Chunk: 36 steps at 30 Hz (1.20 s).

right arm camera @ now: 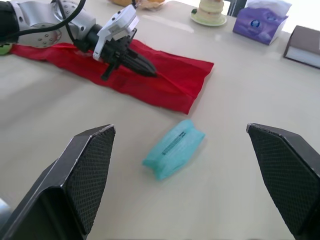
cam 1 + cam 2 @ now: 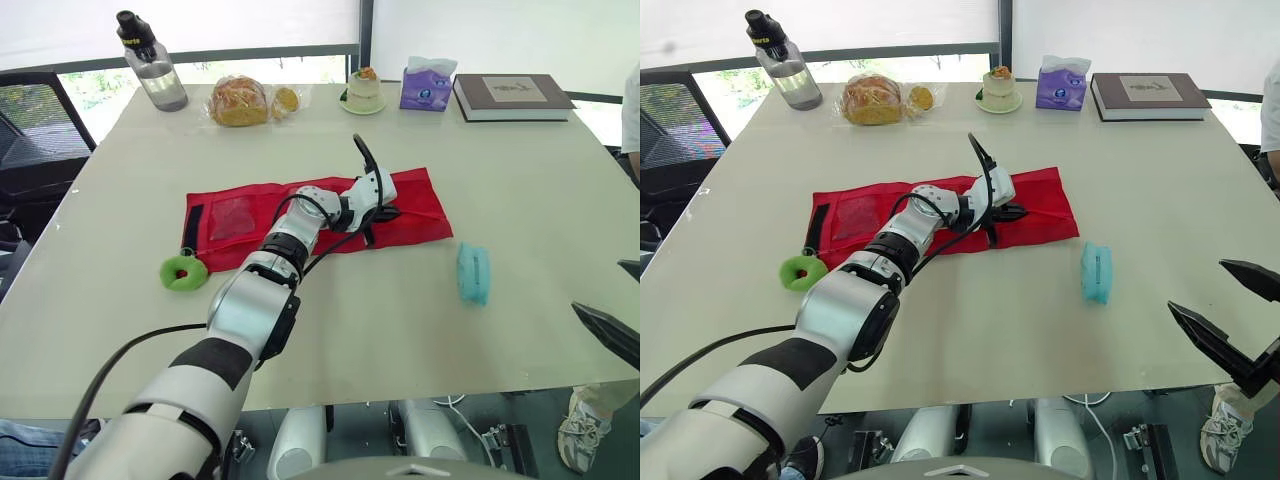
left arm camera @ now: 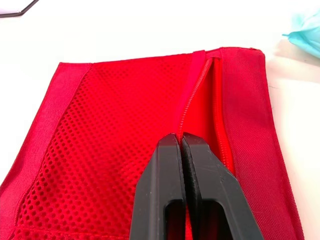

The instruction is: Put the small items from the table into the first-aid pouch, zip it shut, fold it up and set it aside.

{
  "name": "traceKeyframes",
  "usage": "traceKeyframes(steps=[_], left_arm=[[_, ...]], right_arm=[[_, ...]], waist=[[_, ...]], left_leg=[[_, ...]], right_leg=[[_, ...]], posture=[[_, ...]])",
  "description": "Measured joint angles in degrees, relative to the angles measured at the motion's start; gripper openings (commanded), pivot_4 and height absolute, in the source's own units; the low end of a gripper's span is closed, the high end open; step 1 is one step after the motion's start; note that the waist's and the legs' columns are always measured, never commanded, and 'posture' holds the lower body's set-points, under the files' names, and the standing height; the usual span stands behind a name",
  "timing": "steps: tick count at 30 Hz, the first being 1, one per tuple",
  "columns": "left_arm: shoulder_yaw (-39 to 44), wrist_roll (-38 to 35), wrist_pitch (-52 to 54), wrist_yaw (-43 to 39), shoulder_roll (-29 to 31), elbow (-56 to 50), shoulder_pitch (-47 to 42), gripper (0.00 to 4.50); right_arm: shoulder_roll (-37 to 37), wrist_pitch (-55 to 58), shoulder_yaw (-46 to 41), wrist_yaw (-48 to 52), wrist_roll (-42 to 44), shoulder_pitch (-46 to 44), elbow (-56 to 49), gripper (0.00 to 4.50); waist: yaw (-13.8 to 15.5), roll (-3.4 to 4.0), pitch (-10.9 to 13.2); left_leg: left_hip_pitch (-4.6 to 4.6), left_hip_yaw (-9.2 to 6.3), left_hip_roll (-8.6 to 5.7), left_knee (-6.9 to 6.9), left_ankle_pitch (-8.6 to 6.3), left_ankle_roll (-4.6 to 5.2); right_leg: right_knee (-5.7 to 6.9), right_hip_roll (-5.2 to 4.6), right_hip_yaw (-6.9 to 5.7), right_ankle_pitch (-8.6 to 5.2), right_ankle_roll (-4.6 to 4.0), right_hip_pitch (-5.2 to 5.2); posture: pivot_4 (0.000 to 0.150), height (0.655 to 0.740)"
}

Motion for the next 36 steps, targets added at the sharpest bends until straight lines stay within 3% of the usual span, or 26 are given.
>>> traceKeyframes(steps=[8, 23, 36], left_arm=[[0.23, 0.0, -0.15, -0.5, -0.13, -0.47, 0.0, 0.1], [1.23, -0.07, -0.15, -1.14, -0.21, -2.72, 0.39, 0.1], [1.28, -0.71, 0.8, -1.03, -1.48, -4.46, 0.9, 0.1]], right_arm=[[-0.9, 0.34, 3.12, -3.85, -4.67, 1.02, -0.01, 4.5], [4.68, 2.28, 40.27, -21.03, -27.41, -12.91, 5.86, 4.5], [13.1, 6.55, 53.3, -28.68, -33.74, -26.73, 15.04, 4.5]], waist=[[0.05, 0.0, 0.0], [0.03, 0.03, -0.03], [0.07, 0.04, -0.03]], left_leg=[[0.0, -0.01, -0.01, 0.0, 0.0, 0.0], [0.0, -0.02, -0.04, 0.02, 0.0, 0.0], [-0.02, -0.05, -0.06, 0.04, 0.0, 0.01]], right_leg=[[0.0, -0.01, -0.01, -0.01, 0.01, 0.0], [0.04, -0.02, -0.01, 0.06, -0.1, -0.01], [0.06, -0.02, -0.02, 0.12, -0.2, -0.01]], posture=[[0.15, 0.74], [0.15, 0.74], [0.15, 0.74]])
